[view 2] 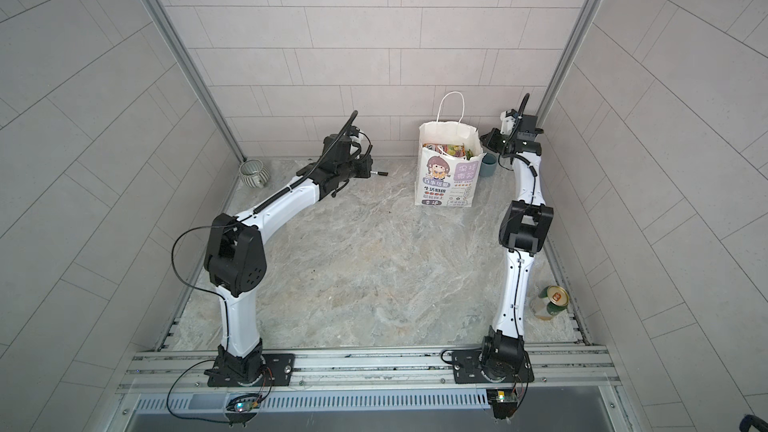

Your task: Take the snacks out of the paper bag

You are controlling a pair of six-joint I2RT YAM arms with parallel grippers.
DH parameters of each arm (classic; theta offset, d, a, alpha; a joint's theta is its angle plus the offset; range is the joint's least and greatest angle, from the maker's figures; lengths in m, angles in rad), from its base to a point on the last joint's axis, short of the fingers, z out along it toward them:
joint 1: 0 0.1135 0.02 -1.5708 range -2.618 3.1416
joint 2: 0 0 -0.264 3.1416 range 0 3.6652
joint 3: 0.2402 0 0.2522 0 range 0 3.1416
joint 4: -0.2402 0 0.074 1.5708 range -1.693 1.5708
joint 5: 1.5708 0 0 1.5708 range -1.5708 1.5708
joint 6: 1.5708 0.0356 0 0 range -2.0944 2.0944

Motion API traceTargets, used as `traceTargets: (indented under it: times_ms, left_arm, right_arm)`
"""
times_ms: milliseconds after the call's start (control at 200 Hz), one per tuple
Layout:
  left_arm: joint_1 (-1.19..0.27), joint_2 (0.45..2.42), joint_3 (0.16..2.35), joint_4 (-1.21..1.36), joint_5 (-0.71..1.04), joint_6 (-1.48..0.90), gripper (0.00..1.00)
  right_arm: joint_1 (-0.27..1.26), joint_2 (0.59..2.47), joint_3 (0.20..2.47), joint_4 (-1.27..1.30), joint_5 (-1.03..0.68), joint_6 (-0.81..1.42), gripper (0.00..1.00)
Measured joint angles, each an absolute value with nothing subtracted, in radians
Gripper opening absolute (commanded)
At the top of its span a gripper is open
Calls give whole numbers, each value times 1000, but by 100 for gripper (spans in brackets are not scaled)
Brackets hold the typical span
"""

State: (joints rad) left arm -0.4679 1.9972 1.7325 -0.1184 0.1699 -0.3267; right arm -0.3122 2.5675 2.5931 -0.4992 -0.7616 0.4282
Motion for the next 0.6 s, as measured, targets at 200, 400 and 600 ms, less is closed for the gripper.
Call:
traceTargets:
  times_ms: [200, 400, 600]
  left_arm:
    - [-468, 1995, 1711, -104, 178, -337, 23]
    - [-468, 1974, 1665, -97, 177, -339, 32]
    - [-461, 1905, 1591, -75, 160, -339, 35]
  right_arm:
    - [-297, 2604, 2594, -463, -851, 442, 0]
    - [-269, 2610, 2592, -432, -918, 422, 0]
    - [-254, 2609, 2540, -392, -949, 387, 0]
